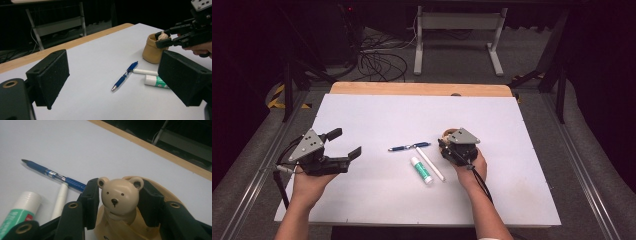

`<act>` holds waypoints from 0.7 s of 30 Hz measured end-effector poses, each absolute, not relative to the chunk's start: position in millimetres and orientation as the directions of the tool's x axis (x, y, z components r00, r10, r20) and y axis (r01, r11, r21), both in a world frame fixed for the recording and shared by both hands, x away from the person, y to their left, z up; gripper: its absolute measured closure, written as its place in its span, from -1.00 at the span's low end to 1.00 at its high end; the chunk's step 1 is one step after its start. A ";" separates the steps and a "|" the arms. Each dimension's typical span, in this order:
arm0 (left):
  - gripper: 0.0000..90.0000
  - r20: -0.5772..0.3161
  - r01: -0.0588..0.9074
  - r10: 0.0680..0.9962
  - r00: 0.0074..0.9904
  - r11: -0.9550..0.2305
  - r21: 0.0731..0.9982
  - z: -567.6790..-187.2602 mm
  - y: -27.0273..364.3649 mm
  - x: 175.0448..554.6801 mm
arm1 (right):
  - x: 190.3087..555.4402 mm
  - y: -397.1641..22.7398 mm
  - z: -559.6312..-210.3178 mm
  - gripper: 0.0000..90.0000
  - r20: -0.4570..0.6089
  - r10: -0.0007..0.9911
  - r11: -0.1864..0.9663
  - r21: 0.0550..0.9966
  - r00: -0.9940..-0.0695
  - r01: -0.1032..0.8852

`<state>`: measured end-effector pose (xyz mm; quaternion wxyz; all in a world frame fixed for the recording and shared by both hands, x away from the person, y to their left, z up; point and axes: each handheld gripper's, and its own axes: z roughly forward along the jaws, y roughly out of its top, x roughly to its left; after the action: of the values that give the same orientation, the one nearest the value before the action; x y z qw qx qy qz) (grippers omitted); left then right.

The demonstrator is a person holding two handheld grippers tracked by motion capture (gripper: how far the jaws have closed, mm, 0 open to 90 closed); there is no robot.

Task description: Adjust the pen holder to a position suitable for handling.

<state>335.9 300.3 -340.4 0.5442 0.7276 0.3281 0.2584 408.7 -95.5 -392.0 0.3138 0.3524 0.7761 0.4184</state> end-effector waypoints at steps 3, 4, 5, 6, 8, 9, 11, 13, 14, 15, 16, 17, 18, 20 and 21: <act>-0.76 0.019 0.194 0.760 0.649 -0.190 0.962 -340.2 300.6 336.0 | 406.4 -97.8 -389.6 0.17 -0.177 0.812 0.379 0.884 -0.556 0.272; -0.76 0.019 0.194 0.760 0.649 -0.190 0.962 -340.2 300.5 335.9 | 404.7 -99.0 -388.5 0.14 -0.169 0.815 0.367 0.891 -0.555 0.268; -0.76 0.020 0.193 0.760 0.650 -0.190 0.962 -340.1 300.4 335.8 | 402.0 -101.8 -386.6 0.08 -0.151 0.811 0.346 0.903 -0.565 0.256; -0.76 0.021 0.192 0.759 0.651 -0.192 0.962 -339.9 300.4 335.7 | 400.1 -103.0 -385.9 0.05 -0.148 0.811 0.337 0.909 -0.566 0.245; -0.76 0.025 0.189 0.758 0.652 -0.195 0.962 -339.6 300.4 335.6 | 396.6 -105.3 -385.1 -0.01 -0.140 0.808 0.326 0.916 -0.573 0.236; -0.76 0.025 0.189 0.758 0.652 -0.194 0.962 -339.5 300.3 335.5 | 396.6 -105.3 -385.1 -0.01 -0.140 0.808 0.326 0.916 -0.573 0.236; -0.76 0.023 0.191 0.759 0.650 -0.192 0.963 -339.5 300.1 335.3 | 393.6 -107.6 -384.3 -0.05 -0.133 0.803 0.314 0.923 -0.582 0.222; -0.76 0.022 0.191 0.759 0.651 -0.192 0.963 -339.6 300.0 335.3 | 390.5 -109.6 -383.1 -0.08 -0.122 0.797 0.299 0.931 -0.592 0.210; -0.76 0.024 0.190 0.758 0.652 -0.194 0.962 -339.7 300.1 335.6 | 387.2 -111.8 -381.4 -0.09 -0.120 0.788 0.287 0.939 -0.603 0.188; -0.76 0.024 0.190 0.758 0.651 -0.195 0.962 -339.8 300.2 335.7 | 387.2 -111.8 -381.4 -0.09 -0.120 0.788 0.287 0.939 -0.603 0.188; -0.76 0.024 0.191 0.759 0.651 -0.195 0.962 -340.0 300.3 335.9 | 385.2 -113.0 -380.6 -0.09 -0.121 0.783 0.282 0.943 -0.610 0.175; -0.76 0.021 0.193 0.760 0.650 -0.192 0.962 -340.2 300.3 335.8 | 382.9 -114.1 -379.6 -0.08 -0.116 0.778 0.275 0.947 -0.617 0.169; -0.76 0.020 0.194 0.760 0.649 -0.192 0.962 -340.3 300.4 335.9 | 381.0 -115.1 -378.8 -0.06 -0.112 0.771 0.268 0.950 -0.626 0.159; -0.76 0.019 0.195 0.760 0.650 -0.191 0.962 -340.8 300.5 336.3 | 375.4 -118.2 -376.5 0.00 -0.102 0.761 0.251 0.957 -0.641 0.146; -0.76 0.019 0.196 0.760 0.649 -0.191 0.962 -341.0 300.4 336.4 | 375.4 -118.2 -376.5 0.00 -0.102 0.761 0.251 0.957 -0.641 0.146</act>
<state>336.4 300.4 -341.0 0.5443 0.7270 0.3287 0.2593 375.4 -118.2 -376.5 0.2910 0.3083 0.7355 0.5285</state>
